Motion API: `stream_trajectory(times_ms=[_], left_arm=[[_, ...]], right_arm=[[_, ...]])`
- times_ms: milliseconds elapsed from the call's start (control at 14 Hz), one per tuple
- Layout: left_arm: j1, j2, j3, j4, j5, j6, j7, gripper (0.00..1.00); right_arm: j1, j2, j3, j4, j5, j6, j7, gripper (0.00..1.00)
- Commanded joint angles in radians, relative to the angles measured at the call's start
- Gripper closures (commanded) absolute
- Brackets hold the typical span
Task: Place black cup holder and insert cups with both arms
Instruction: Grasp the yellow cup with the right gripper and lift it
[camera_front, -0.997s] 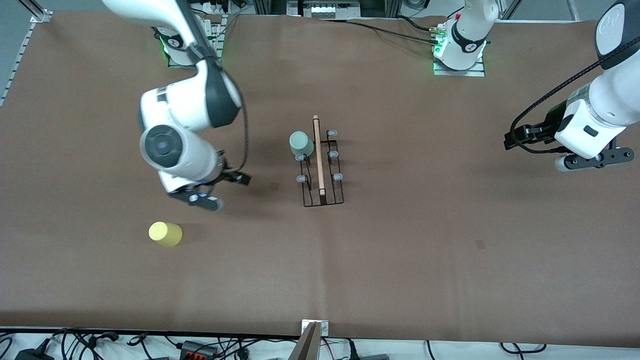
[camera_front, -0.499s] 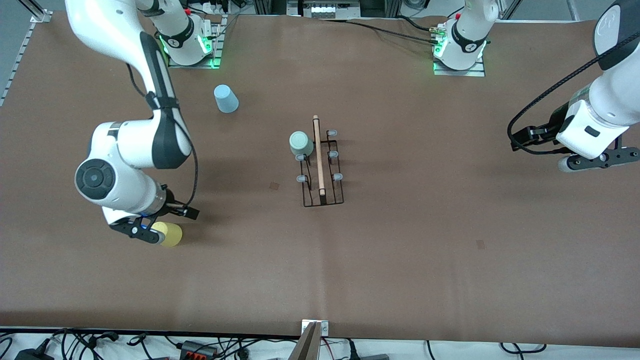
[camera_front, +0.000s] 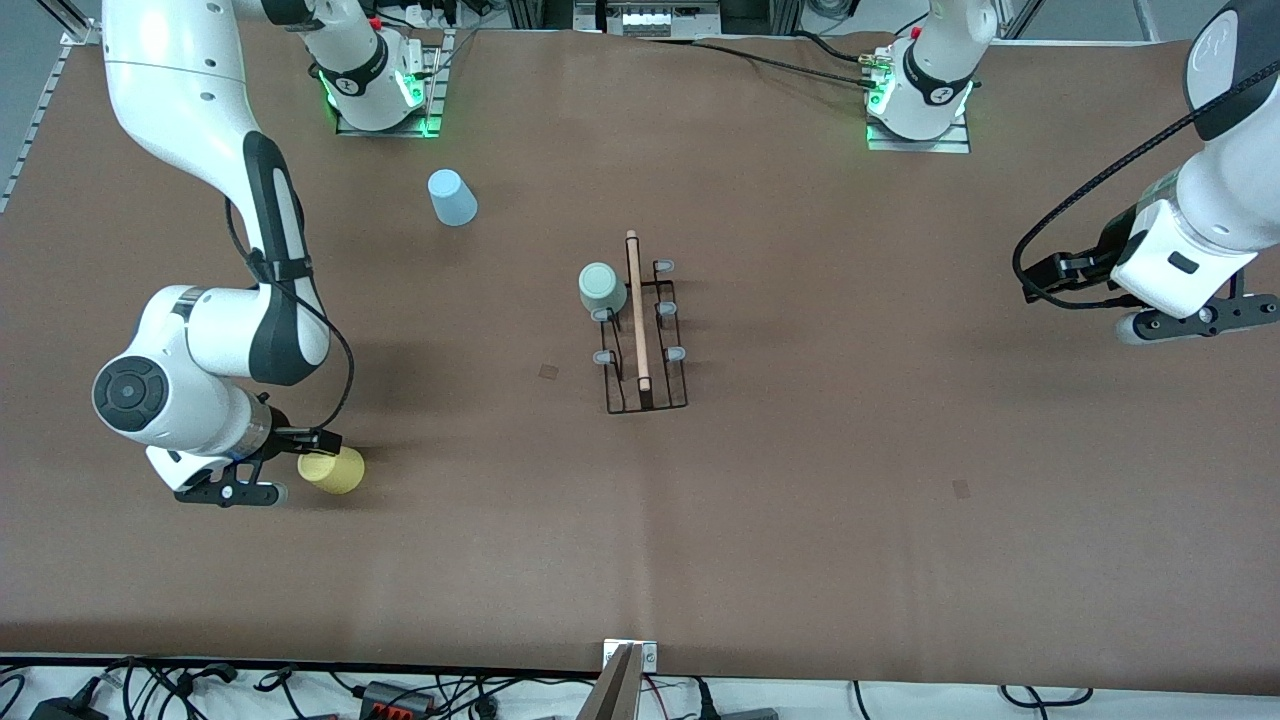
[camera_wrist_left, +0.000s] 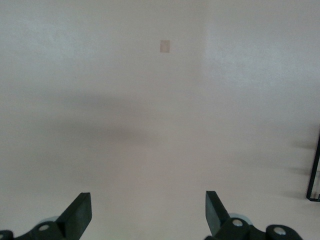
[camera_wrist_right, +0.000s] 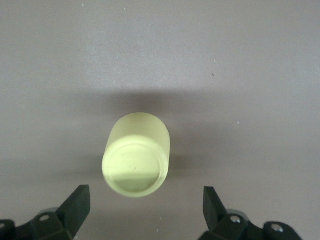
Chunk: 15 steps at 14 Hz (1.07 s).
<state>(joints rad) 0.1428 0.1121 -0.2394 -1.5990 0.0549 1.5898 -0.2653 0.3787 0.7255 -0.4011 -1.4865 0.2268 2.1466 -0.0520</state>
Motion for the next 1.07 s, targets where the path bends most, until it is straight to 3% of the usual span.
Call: stream_trajectory(times_ms=[0,641,997], left_arm=[[0.006,-0.020,0.005,-0.013,-0.023,0.012,0.012,0.00],[0.017,-0.015,0.003,-0.012,-0.029,-0.004,0.012,0.00],[0.072,0.006,0.003,-0.010,-0.153,-0.039,0.012,0.00]], right_arm=[[-0.015,0.020,0.025,0.006,0.045,0.042,-0.051,0.00],[-0.023,0.054,0.027,0.008,0.080,0.072,-0.215,0.00],[-0.027,0.063,0.030,0.008,0.083,0.119,-0.221,0.00]])
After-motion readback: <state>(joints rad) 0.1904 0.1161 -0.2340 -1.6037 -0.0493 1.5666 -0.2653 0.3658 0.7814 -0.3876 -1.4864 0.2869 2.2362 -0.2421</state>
